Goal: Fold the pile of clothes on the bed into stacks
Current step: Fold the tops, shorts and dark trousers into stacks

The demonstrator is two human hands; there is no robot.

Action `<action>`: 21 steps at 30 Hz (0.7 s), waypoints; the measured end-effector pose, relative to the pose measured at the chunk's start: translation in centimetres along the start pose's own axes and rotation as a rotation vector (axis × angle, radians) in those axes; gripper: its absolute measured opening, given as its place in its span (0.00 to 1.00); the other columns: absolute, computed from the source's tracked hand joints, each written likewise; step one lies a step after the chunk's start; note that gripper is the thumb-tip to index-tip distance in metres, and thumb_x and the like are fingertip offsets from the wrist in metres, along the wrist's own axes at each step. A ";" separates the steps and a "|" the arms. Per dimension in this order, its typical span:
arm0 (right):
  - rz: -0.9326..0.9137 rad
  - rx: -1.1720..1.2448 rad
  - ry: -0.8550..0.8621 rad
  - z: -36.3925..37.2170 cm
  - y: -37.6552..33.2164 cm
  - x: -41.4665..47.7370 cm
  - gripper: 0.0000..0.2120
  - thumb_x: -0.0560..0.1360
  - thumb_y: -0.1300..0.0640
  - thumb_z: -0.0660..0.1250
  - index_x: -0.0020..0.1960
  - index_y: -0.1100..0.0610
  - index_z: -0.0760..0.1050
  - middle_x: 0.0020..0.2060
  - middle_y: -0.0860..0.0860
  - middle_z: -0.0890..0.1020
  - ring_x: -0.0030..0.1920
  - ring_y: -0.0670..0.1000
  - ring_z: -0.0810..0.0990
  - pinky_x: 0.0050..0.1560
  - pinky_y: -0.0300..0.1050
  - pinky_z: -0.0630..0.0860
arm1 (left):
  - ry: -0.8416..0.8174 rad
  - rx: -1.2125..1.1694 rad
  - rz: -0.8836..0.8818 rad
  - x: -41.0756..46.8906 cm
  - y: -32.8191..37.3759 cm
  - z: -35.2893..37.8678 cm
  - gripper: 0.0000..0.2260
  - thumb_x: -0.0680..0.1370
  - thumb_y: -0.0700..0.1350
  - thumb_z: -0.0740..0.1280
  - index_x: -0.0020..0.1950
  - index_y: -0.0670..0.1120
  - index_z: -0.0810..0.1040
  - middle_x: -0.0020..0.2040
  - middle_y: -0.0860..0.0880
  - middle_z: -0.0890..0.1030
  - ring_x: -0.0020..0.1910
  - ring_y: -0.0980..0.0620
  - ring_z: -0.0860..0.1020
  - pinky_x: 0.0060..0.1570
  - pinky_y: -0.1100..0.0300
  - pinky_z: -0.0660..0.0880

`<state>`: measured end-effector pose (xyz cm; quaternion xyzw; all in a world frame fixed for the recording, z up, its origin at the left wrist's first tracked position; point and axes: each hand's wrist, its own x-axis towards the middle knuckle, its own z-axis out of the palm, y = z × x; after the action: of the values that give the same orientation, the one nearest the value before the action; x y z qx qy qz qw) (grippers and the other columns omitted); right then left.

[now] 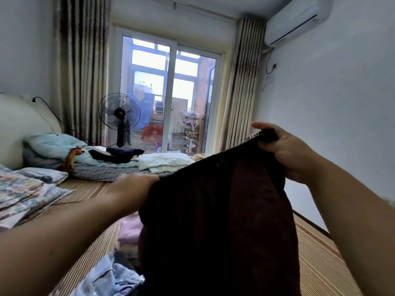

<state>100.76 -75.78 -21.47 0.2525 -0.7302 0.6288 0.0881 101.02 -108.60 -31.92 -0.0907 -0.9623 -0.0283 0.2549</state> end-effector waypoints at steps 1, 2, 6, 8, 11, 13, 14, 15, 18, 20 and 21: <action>-0.001 -0.039 -0.031 -0.6 0.1 -0.2 0.19 0.79 0.67 0.61 0.52 0.44 0.82 0.49 0.53 0.82 0.45 0.52 0.84 0.42 0.41 0.80 | 0.126 0.082 0.006 0.2 -0.9 -0.8 0.07 0.80 0.51 0.60 0.54 0.57 0.76 0.51 0.53 0.83 0.50 0.49 0.81 0.42 0.58 0.66; -0.005 -0.111 -0.040 -1.1 0.1 -0.2 0.19 0.79 0.67 0.62 0.49 0.44 0.83 0.47 0.51 0.83 0.45 0.50 0.84 0.41 0.39 0.80 | 0.241 0.149 0.014 0.7 -1.7 -1.8 0.08 0.80 0.50 0.60 0.56 0.57 0.76 0.51 0.52 0.84 0.51 0.49 0.81 0.43 0.57 0.63; -0.042 -0.585 0.064 -1.5 -0.2 0.9 0.18 0.75 0.66 0.66 0.37 0.44 0.81 0.29 0.41 0.80 0.34 0.44 0.78 0.33 0.36 0.73 | 0.383 0.349 0.079 3.4 -3.3 -6.4 0.08 0.79 0.49 0.60 0.54 0.55 0.77 0.49 0.52 0.83 0.52 0.49 0.80 0.49 0.54 0.65; -0.080 -0.788 0.124 -1.3 -0.5 1.4 0.17 0.72 0.66 0.67 0.33 0.45 0.80 0.27 0.41 0.79 0.33 0.44 0.76 0.35 0.37 0.70 | 0.416 0.418 0.084 4.4 -3.6 -8.3 0.08 0.78 0.51 0.62 0.53 0.55 0.80 0.52 0.51 0.81 0.55 0.45 0.76 0.50 0.52 0.67; -0.104 -0.952 0.169 -1.2 -0.6 1.4 0.14 0.70 0.61 0.71 0.32 0.43 0.78 0.31 0.42 0.81 0.36 0.40 0.78 0.34 0.35 0.68 | 0.377 0.407 -0.034 4.8 -4.9 -9.9 0.11 0.77 0.60 0.63 0.51 0.58 0.83 0.60 0.49 0.73 0.61 0.41 0.66 0.57 0.47 0.68; -0.064 -0.897 0.143 -1.2 -0.1 1.3 0.10 0.70 0.58 0.74 0.33 0.46 0.80 0.30 0.45 0.83 0.36 0.43 0.81 0.35 0.37 0.70 | 0.229 0.377 -0.121 4.7 -6.1 -10.3 0.16 0.78 0.62 0.60 0.50 0.56 0.83 0.60 0.50 0.75 0.59 0.44 0.69 0.55 0.49 0.69; -0.033 -0.830 0.129 -1.2 0.2 1.3 0.07 0.70 0.57 0.74 0.34 0.49 0.81 0.30 0.47 0.84 0.36 0.45 0.82 0.36 0.39 0.71 | 0.186 0.313 -0.139 4.6 -6.6 -10.3 0.16 0.78 0.62 0.60 0.46 0.53 0.82 0.55 0.49 0.79 0.53 0.46 0.74 0.49 0.52 0.71; -0.008 -0.758 0.120 -1.0 0.6 1.3 0.05 0.70 0.57 0.75 0.36 0.52 0.82 0.31 0.48 0.84 0.37 0.47 0.83 0.37 0.40 0.72 | 0.169 0.184 -0.160 4.4 -6.9 -10.3 0.16 0.79 0.60 0.61 0.41 0.51 0.79 0.49 0.47 0.81 0.44 0.47 0.76 0.42 0.55 0.71; 0.023 -0.533 0.163 -0.5 1.2 1.5 0.05 0.72 0.59 0.74 0.42 0.59 0.79 0.35 0.54 0.84 0.35 0.50 0.83 0.35 0.42 0.78 | 0.156 -0.231 -0.225 4.1 -7.7 -9.6 0.14 0.78 0.53 0.67 0.36 0.47 0.76 0.32 0.47 0.79 0.28 0.52 0.76 0.29 0.60 0.67; 0.052 -0.401 0.226 -0.1 1.3 1.8 0.06 0.74 0.61 0.72 0.45 0.59 0.75 0.38 0.56 0.82 0.35 0.50 0.83 0.31 0.40 0.77 | 0.152 -0.502 -0.270 3.9 -8.0 -9.1 0.10 0.77 0.50 0.69 0.38 0.47 0.78 0.31 0.48 0.78 0.25 0.54 0.75 0.27 0.63 0.69; 0.072 -0.367 0.246 0.1 1.3 2.0 0.06 0.75 0.61 0.71 0.46 0.59 0.73 0.40 0.56 0.81 0.36 0.51 0.83 0.30 0.40 0.77 | 0.144 -0.667 -0.299 3.9 -8.0 -8.8 0.07 0.76 0.48 0.70 0.40 0.47 0.78 0.33 0.46 0.79 0.27 0.54 0.77 0.28 0.62 0.71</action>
<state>98.41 -76.33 -21.78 0.1275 -0.8245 0.5143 0.1986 100.47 -116.75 -22.45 -0.0251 -0.8824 -0.3837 0.2712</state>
